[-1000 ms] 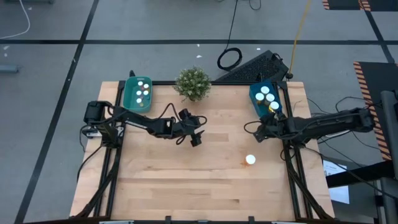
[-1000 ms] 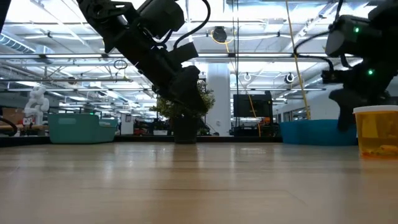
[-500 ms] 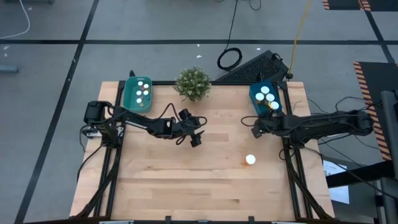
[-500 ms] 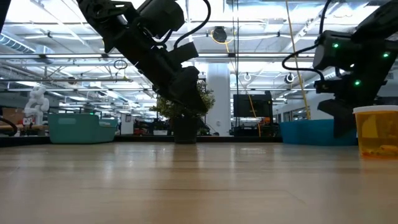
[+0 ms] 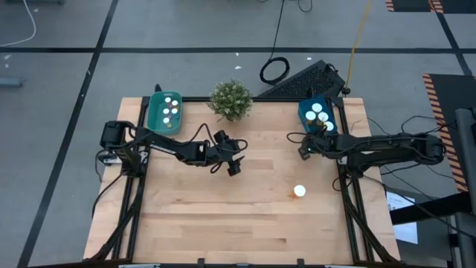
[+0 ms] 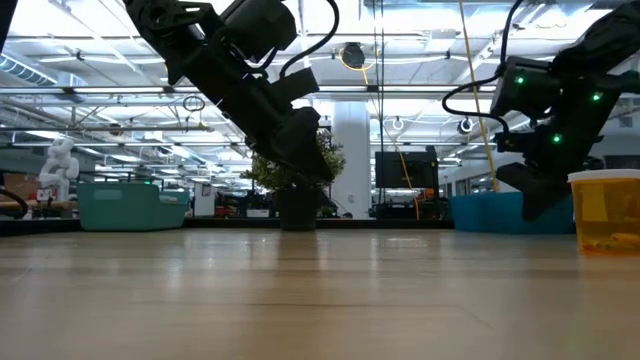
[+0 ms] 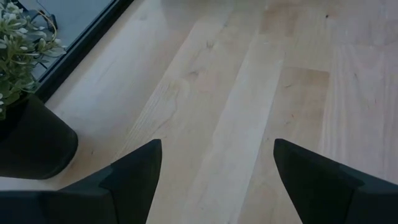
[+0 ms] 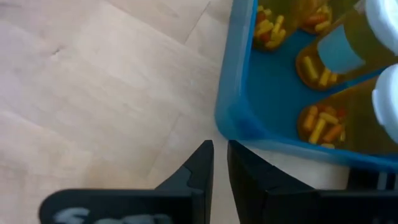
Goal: Pick and place medicine bottles into bin by pill shape (circle, oval)
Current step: Adjust the blue bin
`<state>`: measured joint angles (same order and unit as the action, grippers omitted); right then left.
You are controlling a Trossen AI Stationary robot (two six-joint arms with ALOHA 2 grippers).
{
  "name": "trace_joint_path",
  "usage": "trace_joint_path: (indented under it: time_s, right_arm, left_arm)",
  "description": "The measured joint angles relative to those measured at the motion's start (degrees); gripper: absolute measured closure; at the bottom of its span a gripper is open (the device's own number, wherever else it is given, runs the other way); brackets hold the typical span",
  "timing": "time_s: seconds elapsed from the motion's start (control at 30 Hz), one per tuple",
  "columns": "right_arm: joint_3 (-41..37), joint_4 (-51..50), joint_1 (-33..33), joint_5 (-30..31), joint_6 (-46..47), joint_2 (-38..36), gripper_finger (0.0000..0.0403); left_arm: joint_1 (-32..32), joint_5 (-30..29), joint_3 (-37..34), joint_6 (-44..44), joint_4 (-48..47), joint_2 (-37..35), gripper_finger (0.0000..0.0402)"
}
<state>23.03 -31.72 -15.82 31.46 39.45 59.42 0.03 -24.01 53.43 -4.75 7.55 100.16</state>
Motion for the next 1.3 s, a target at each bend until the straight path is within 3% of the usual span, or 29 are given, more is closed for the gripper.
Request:
trace_joint_path:
  time_s: [0.53, 0.83, 1.03, 1.3]
  right_arm:
    - [0.0, 10.5, -7.0, -0.3, -9.8, 0.0, 0.0365]
    - [0.0, 15.1, -9.0, -3.4, -13.2, 0.0, 0.0365]
    - [0.0, 14.7, -7.8, -9.2, -11.8, -0.4, 0.0365]
    - [0.0, 4.2, -4.0, -8.7, -5.9, -5.2, 0.0365]
  left_arm:
    - [0.0, 0.0, 0.0, 0.3, 0.0, 0.0, 0.0092]
    - [0.0, 0.0, 0.0, 0.3, 0.0, 0.0, 0.0092]
    - [0.0, 0.0, 0.0, 0.3, 0.0, 0.0, 0.0092]
    - [0.0, 0.0, 0.0, 0.0, 0.0, 0.0, 0.0092]
